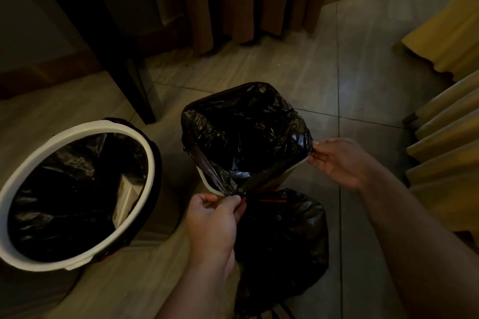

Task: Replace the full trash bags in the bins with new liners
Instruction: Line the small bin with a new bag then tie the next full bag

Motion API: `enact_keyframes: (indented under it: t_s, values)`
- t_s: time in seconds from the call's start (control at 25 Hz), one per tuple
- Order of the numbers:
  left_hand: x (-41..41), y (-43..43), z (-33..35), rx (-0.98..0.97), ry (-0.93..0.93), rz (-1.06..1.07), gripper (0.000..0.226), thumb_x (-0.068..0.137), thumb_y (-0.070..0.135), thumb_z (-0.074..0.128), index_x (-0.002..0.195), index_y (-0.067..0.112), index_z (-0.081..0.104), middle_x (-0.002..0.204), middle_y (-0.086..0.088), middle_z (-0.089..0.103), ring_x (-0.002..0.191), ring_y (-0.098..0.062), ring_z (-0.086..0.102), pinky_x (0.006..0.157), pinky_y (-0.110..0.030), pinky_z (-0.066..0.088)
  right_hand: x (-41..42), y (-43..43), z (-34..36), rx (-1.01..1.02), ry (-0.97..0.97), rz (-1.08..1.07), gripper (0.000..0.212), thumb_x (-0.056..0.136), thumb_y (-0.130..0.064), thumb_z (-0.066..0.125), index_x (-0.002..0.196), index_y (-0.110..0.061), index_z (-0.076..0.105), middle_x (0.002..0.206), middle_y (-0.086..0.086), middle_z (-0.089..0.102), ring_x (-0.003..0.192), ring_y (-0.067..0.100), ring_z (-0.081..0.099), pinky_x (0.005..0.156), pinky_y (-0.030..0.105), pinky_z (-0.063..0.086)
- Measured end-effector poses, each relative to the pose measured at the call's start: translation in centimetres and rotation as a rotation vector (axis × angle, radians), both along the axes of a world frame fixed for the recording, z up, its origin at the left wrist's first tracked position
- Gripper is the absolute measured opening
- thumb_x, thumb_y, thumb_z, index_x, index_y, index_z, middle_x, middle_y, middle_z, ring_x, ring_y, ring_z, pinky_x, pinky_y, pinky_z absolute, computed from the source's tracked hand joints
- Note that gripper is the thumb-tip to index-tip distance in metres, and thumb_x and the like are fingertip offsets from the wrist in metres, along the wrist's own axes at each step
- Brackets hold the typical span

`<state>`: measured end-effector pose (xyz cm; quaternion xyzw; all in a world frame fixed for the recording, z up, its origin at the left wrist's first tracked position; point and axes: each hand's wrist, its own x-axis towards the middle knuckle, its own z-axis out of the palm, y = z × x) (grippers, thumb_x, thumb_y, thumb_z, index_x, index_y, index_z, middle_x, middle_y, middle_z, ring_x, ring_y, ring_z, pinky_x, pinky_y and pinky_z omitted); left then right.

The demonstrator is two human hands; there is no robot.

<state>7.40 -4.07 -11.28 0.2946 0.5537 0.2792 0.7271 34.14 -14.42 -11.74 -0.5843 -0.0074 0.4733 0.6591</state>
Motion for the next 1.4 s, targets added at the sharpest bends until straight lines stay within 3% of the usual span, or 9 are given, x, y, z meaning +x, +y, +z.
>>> enact_keyframes:
  t_s: [0.2, 0.44, 0.56, 0.64, 0.76, 0.88, 1.0, 1.16, 1.4]
  values:
    - [0.6, -0.8, 0.1, -0.001, 0.015, 0.008, 0.027, 0.088, -0.006, 0.076, 0.107, 0.005, 0.060, 0.106, -0.023, 0.073, 0.094, -0.033, 0.079, 0.088, -0.047, 0.065, -0.9, -0.6, -0.9, -0.049, -0.044, 0.020, 0.017, 0.103, 0.005, 0.052, 0.095, 0.005, 0.067, 0.095, 0.021, 0.076, 0.083, 0.026, 0.077, 0.072, 0.036, 0.066]
    - [-0.7, 0.8, -0.1, 0.162, 0.110, -0.027, 0.020, 0.091, -0.005, 0.074, 0.087, 0.009, 0.059, 0.088, -0.015, 0.074, 0.082, -0.025, 0.080, 0.070, -0.029, 0.063, -1.6, 0.1, -1.8, -0.169, -0.139, 0.017, 0.010, 0.102, -0.002, 0.059, 0.100, -0.003, 0.069, 0.106, 0.025, 0.074, 0.085, 0.031, 0.076, 0.085, 0.046, 0.062]
    - [-1.4, 1.2, -0.9, 0.226, 0.191, -0.037, 0.024, 0.091, 0.003, 0.076, 0.082, 0.023, 0.065, 0.075, -0.001, 0.075, 0.068, -0.016, 0.074, 0.060, -0.025, 0.058, -0.4, 1.4, -0.6, -0.238, -0.392, -0.092, 0.013, 0.102, -0.022, 0.066, 0.114, -0.019, 0.072, 0.115, 0.014, 0.075, 0.098, 0.027, 0.074, 0.087, 0.047, 0.063]
    - [-1.8, 1.4, -1.3, 0.278, 0.250, -0.052, 0.025, 0.091, 0.011, 0.076, 0.085, 0.033, 0.067, 0.076, 0.002, 0.075, 0.067, -0.014, 0.073, 0.060, -0.029, 0.058, 0.0, 2.7, 0.3, -0.305, -0.695, -0.002, 0.020, 0.098, -0.036, 0.070, 0.117, -0.029, 0.072, 0.113, -0.001, 0.074, 0.101, 0.019, 0.073, 0.084, 0.044, 0.063]
    - [-2.1, 1.4, -1.6, 0.323, 0.302, -0.038, 0.025, 0.091, 0.016, 0.075, 0.088, 0.040, 0.068, 0.081, 0.003, 0.076, 0.066, -0.011, 0.071, 0.060, -0.029, 0.056, -1.3, 4.2, -0.1, -0.344, -0.991, 0.198, 0.033, 0.101, -0.021, 0.067, 0.134, -0.025, 0.068, 0.116, -0.002, 0.074, 0.104, 0.016, 0.072, 0.089, 0.047, 0.062]
    - [-1.8, 1.5, -1.4, 0.159, 0.153, 0.090, 0.023, 0.093, 0.008, 0.071, 0.086, 0.030, 0.074, 0.081, -0.006, 0.076, 0.067, -0.015, 0.070, 0.060, -0.026, 0.058, -2.0, 4.2, -0.7, -0.373, -1.101, 0.216, 0.042, 0.104, -0.017, 0.060, 0.145, -0.025, 0.061, 0.117, 0.003, 0.076, 0.109, 0.019, 0.072, 0.094, 0.047, 0.060]
    - [-1.5, 1.6, -1.2, 0.007, 0.024, 0.164, 0.020, 0.096, 0.000, 0.066, 0.085, 0.015, 0.073, 0.086, -0.012, 0.073, 0.082, -0.027, 0.068, 0.076, -0.038, 0.060, -1.8, 4.2, -0.5, -0.406, -1.211, 0.254, 0.042, 0.103, -0.020, 0.060, 0.145, -0.026, 0.061, 0.115, 0.001, 0.077, 0.109, 0.019, 0.071, 0.094, 0.042, 0.060]
    - [-1.0, 1.7, -0.8, -0.099, -0.035, 0.210, 0.014, 0.098, -0.003, 0.061, 0.093, 0.008, 0.069, 0.090, -0.017, 0.072, 0.089, -0.030, 0.066, 0.079, -0.040, 0.057, -1.8, 4.2, -0.3, -0.458, -1.215, 0.279, 0.045, 0.104, -0.022, 0.059, 0.149, -0.024, 0.058, 0.119, 0.005, 0.076, 0.114, 0.022, 0.070, 0.097, 0.044, 0.058]
    - [-1.1, 4.0, 0.4, 0.134, 0.150, 0.122, 0.019, 0.098, 0.021, 0.057, 0.104, 0.025, 0.074, 0.106, -0.007, 0.078, 0.101, -0.025, 0.071, 0.093, -0.048, 0.056, -2.2, 4.1, -0.3, -0.383, -1.126, 0.229, 0.042, 0.104, -0.026, 0.062, 0.145, -0.030, 0.059, 0.119, -0.003, 0.075, 0.110, 0.015, 0.071, 0.090, 0.043, 0.063]
